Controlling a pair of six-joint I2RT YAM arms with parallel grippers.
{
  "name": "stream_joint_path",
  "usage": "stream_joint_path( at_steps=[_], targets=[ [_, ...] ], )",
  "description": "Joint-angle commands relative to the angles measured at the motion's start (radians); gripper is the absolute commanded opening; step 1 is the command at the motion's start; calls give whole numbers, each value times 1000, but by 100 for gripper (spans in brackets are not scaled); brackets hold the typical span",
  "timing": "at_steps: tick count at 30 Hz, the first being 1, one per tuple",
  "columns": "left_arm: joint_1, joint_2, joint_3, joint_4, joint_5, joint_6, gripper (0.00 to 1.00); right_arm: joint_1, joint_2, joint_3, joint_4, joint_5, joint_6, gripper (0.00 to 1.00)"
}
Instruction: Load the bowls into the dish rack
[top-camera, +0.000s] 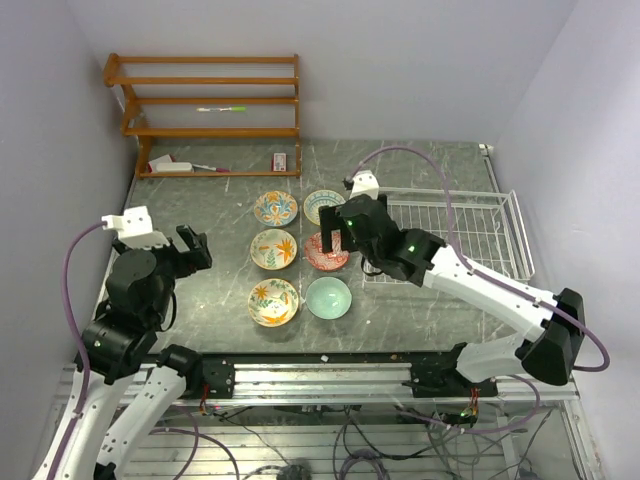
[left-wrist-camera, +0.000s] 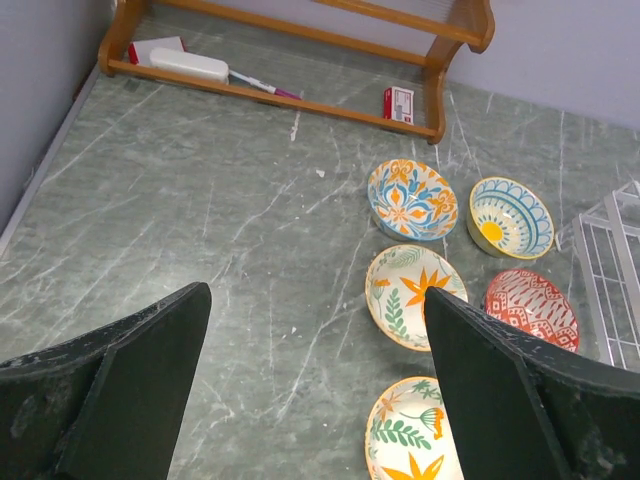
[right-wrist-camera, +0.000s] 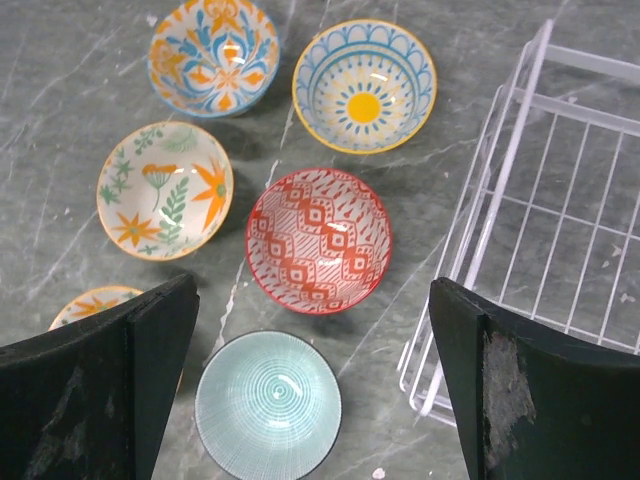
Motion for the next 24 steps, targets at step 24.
stream_joint_path(
  at_steps=[24],
  targets=[
    [19,-89,83,-88,-17,10,98,311,-21,-243,87,-338,-104,67]
  ],
)
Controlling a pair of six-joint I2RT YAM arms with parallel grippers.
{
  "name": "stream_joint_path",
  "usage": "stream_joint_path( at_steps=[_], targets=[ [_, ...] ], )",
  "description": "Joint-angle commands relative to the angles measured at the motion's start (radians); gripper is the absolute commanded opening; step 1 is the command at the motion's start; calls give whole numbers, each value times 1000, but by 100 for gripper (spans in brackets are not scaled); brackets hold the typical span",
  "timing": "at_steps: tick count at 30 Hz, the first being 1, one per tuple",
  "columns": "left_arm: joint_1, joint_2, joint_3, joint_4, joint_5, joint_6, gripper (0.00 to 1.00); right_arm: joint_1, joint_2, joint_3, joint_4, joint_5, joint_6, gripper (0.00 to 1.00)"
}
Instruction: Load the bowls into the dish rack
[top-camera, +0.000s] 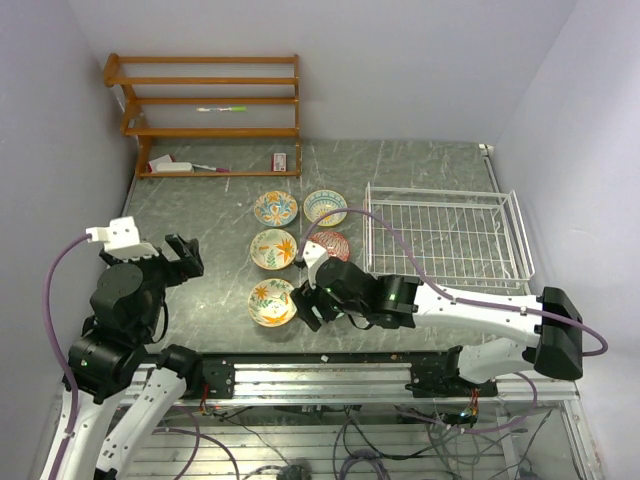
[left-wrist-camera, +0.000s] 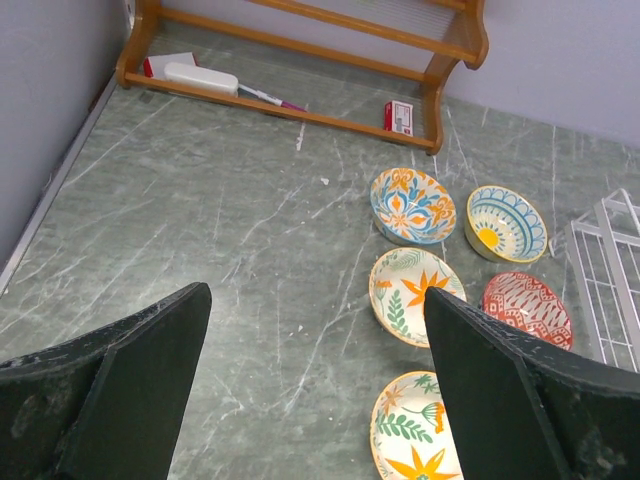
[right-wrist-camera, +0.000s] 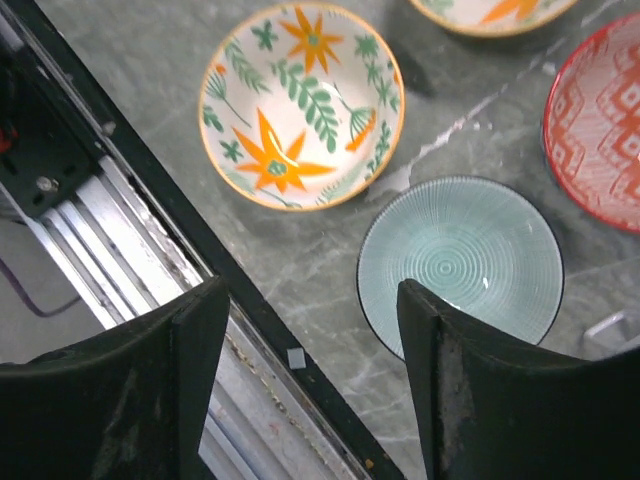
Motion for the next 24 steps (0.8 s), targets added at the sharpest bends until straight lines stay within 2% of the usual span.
stream_joint_path(
  at_steps=[1,5,14,24],
  targets=[
    [12,-26,39,-15,-19,-5,98,1,2,-53,-1,-8,22,64],
    [12,-33,36,-16,-16,-11,98,2,44,-78,-1,2,19,60],
    [12,-41,25,-13,-18,-18,98,1,127,-104,38,43,-9,59],
    [12,-33,10,-6,-21,-26,98,2,219,-112,69,101,-18,50]
  ],
)
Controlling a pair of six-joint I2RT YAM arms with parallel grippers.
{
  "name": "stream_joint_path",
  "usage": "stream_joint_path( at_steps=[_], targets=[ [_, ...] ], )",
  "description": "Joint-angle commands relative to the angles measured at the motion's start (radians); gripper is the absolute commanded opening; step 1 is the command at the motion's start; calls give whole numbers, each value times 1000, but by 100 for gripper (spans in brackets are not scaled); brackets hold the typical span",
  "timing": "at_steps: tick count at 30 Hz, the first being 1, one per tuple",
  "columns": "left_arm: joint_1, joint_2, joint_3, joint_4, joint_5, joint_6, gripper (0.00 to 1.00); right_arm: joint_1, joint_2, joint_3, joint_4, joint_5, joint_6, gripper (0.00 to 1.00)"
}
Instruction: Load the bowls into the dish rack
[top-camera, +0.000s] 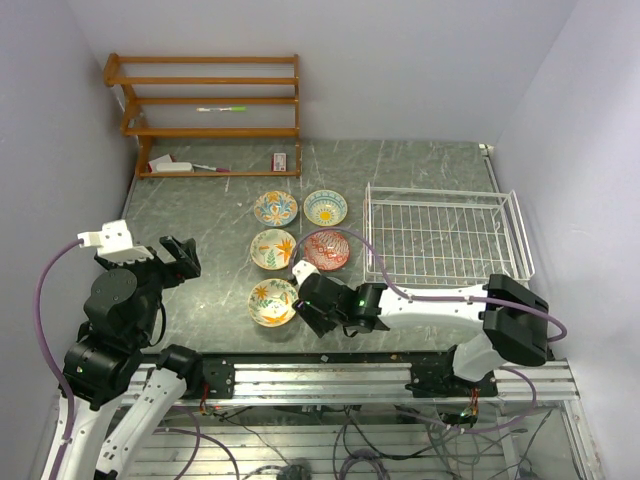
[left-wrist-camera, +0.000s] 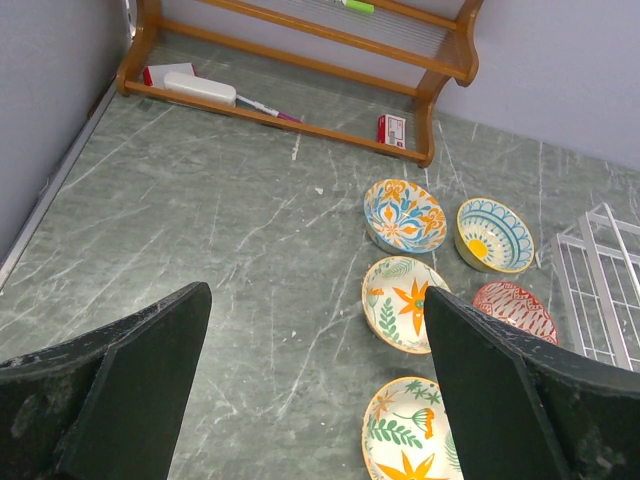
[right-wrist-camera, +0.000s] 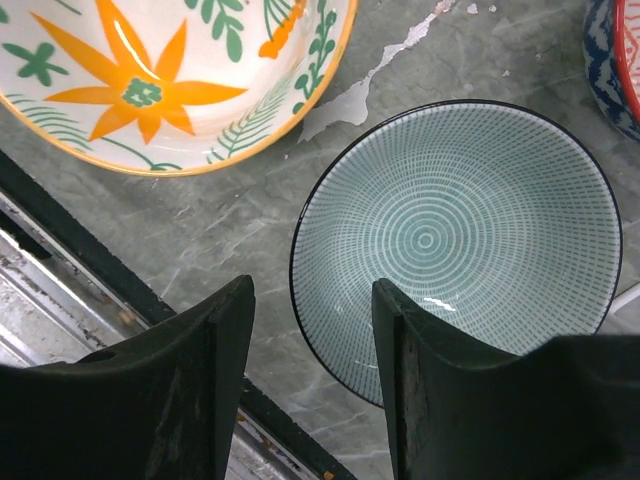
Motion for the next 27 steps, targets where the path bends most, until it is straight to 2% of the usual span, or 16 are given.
stream_joint_path(
  at_steps=[1,4,10,14,19,27],
  targets=[
    [11,-4,-5,0,-15,-10,98,1,19,-16,38,47,-14,50],
    [11,-5,-5,0,-15,-10,98,1,39,-18,42,66,-21,48],
    [11,4,3,-4,-27,-1,98,0,67,-21,48,83,-21,30],
    [11,7,5,-6,-23,-4,98,0,60,-17,34,94,-12,1],
    [11,11,6,-6,-23,-6,98,0,21,5,-3,72,-2,0],
    [11,20,21,-8,-26,-3,98,0,-229,73,17,-162,-31,0]
  ],
)
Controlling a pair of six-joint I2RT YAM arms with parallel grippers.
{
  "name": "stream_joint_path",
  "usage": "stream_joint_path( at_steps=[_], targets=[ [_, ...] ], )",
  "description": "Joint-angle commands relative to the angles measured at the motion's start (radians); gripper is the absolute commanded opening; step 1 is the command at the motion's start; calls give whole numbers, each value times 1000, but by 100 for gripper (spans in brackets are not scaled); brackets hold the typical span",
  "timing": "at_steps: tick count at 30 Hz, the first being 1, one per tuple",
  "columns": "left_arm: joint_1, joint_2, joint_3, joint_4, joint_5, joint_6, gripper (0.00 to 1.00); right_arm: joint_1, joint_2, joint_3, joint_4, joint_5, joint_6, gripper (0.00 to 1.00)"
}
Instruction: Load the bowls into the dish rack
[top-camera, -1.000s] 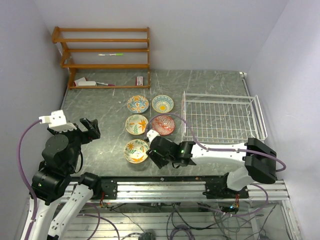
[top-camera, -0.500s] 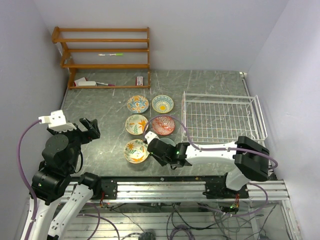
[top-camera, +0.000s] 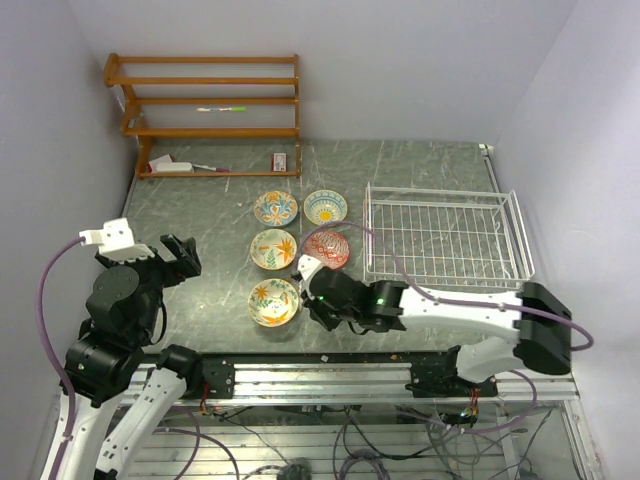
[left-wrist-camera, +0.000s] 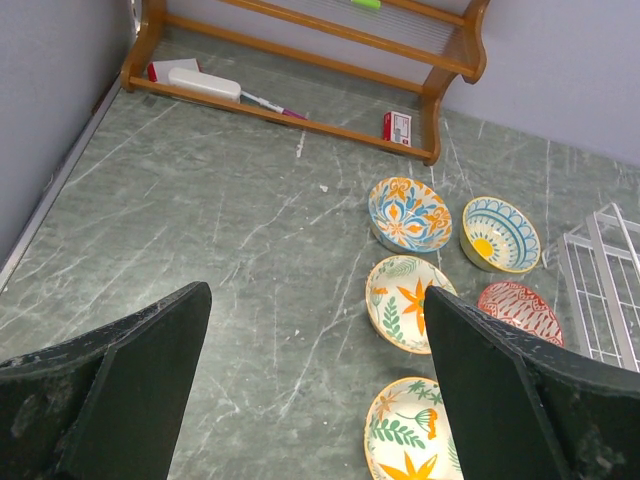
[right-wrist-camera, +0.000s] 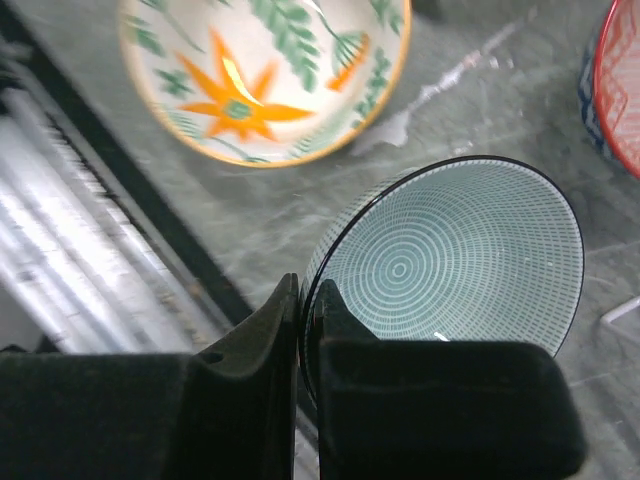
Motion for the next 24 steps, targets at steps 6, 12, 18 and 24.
stream_joint_path(
  at_steps=[6,12,18,24],
  targets=[
    [11,8,28,-9,-1,-4,98,-32,-298,128,68,-99,-13,0],
    [11,3,34,-11,9,5,98,-282,-409,111,142,-133,15,0],
    [11,13,59,-30,15,17,98,-617,-448,26,256,-378,64,0],
    [11,0,59,-30,19,17,98,-893,-432,-28,355,-566,126,0]
  ],
)
